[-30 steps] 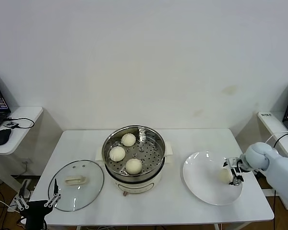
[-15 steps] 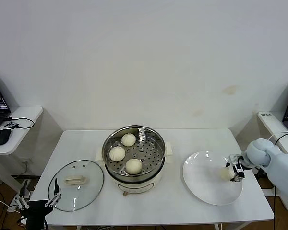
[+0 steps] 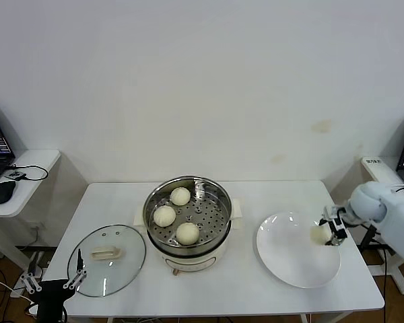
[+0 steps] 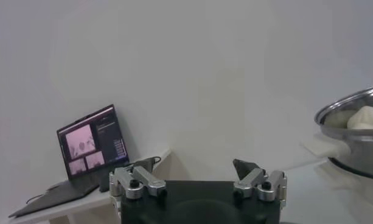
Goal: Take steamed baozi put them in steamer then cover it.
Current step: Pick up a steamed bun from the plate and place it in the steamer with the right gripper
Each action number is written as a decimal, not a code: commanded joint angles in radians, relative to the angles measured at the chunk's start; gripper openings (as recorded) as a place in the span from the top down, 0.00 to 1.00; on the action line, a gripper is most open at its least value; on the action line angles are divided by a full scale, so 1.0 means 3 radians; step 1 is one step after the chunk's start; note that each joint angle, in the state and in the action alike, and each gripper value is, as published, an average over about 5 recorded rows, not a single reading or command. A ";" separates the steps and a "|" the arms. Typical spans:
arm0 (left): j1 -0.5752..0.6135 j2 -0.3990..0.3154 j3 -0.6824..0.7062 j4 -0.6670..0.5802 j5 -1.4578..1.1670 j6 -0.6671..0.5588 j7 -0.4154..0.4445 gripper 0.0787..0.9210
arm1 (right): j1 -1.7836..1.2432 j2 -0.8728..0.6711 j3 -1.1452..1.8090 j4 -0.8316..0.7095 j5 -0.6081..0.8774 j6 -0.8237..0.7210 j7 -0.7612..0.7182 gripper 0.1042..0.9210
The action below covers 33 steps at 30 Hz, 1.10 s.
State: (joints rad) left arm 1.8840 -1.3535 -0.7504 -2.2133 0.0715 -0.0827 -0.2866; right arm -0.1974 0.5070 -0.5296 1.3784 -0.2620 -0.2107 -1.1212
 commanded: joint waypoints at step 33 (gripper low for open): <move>-0.0067 -0.0059 0.0045 -0.0062 -0.0022 0.0013 0.0001 0.12 | 0.2362 0.1916 -0.2320 0.0242 0.2273 -0.1576 0.0893 0.31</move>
State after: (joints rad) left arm 1.8617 -1.3697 -0.7347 -2.2329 0.0666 -0.0777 -0.2850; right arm 0.5787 0.9016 -1.1688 1.5504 0.3188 -0.5604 -0.9630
